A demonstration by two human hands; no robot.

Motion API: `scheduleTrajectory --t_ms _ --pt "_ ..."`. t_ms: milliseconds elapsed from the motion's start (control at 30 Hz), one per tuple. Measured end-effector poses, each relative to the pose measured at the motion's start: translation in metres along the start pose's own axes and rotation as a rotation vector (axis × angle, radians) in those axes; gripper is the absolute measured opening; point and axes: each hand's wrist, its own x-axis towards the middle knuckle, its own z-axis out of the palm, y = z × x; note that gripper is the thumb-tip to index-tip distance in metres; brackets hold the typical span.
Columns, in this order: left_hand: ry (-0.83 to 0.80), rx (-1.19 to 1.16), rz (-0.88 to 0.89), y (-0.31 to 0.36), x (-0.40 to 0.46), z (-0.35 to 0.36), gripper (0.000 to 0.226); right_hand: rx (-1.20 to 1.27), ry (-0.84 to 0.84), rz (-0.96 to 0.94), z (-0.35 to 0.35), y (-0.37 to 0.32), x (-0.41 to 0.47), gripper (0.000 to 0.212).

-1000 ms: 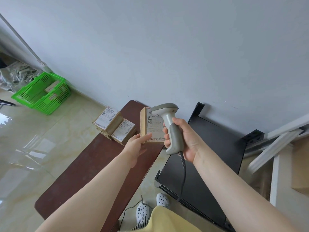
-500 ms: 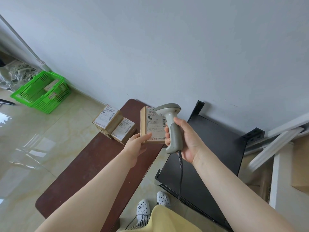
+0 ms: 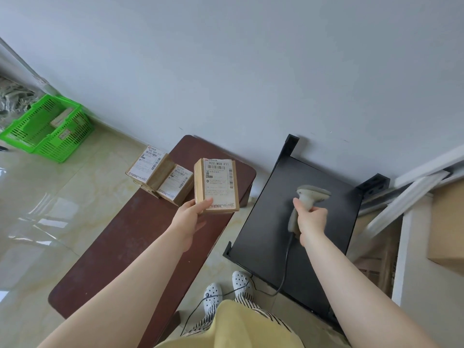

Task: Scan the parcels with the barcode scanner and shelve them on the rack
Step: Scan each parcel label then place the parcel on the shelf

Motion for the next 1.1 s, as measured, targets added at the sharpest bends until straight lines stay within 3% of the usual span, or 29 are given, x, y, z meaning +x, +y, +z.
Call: scheduleTrajectory --t_ms 200,633,900,1000,1100 --pt "-0.026 0.015 -0.005 -0.004 -0.005 0.013 0.040 -0.114 -0.019 -0.061 0.004 0.018 0.020 0.041" --pt "-0.035 -0.080 0.008 -0.006 -0.019 0.040 0.030 -0.276 -0.086 -0.121 -0.005 0.036 0.040 0.042" --pt "-0.026 -0.130 0.067 -0.015 -0.038 0.046 0.031 -0.293 0.031 -0.267 -0.013 0.026 0.011 0.036" --pt "-0.017 -0.148 0.111 -0.015 -0.050 0.042 0.033 -0.213 -0.072 -0.402 -0.007 0.008 -0.022 0.033" --pt "-0.022 -0.157 0.156 -0.018 -0.064 0.039 0.027 -0.116 -0.290 -0.506 0.002 0.000 -0.059 0.034"
